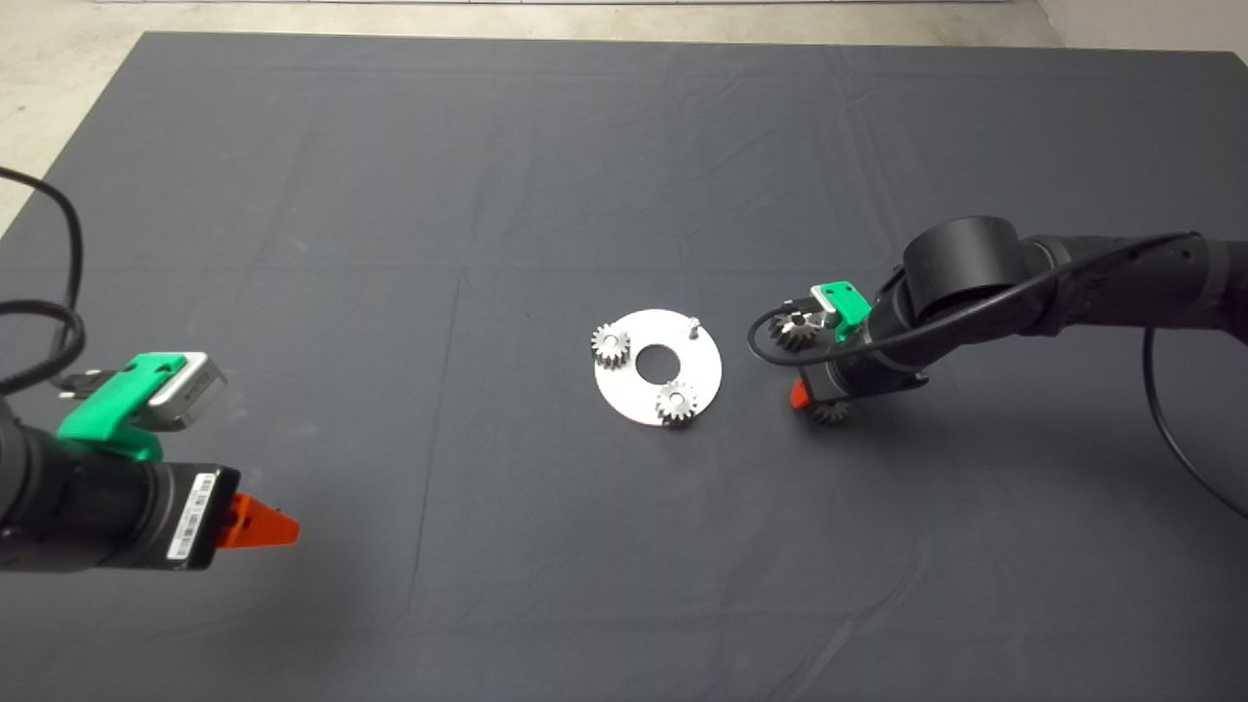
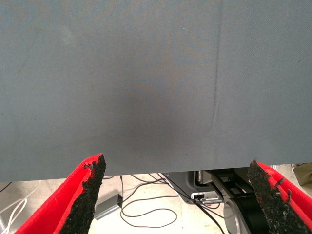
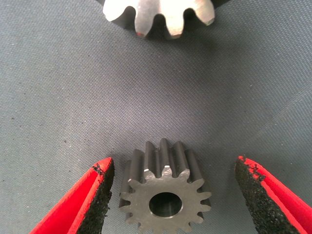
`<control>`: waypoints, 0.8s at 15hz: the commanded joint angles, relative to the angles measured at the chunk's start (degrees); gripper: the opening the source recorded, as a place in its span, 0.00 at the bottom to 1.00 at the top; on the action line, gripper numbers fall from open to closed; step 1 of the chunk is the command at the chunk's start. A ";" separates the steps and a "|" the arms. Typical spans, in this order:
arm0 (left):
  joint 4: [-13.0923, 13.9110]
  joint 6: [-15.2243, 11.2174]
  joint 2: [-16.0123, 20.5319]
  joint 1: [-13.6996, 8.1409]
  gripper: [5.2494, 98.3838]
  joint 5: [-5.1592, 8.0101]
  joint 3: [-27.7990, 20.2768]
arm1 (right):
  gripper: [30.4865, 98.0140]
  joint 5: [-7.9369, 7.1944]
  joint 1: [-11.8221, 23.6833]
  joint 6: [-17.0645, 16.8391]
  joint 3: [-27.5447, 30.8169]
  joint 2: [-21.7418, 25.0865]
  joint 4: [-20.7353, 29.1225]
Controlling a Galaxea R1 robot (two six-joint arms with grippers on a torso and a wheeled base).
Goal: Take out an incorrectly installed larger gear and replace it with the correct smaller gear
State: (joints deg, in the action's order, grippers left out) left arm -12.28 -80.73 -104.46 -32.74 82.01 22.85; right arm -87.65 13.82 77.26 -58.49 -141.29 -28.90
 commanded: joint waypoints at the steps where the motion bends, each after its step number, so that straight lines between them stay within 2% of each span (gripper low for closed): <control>1: 0.15 0.13 -0.09 -0.48 0.74 0.17 -0.19 | 0.52 -5.25 0.94 0.46 -0.12 -0.27 2.80; 8: 0.24 0.04 -0.18 -0.48 0.74 0.08 -0.10 | 0.52 -5.25 1.30 0.43 -0.29 -0.18 7.90; 12: 0.15 0.13 -0.18 -0.48 0.74 0.08 -0.18 | 0.52 -5.25 1.38 0.39 -0.29 -0.18 8.16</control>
State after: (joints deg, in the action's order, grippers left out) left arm -12.29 -80.70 -104.61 -32.74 81.98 22.85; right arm -87.65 13.84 77.40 -58.69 -141.29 -23.53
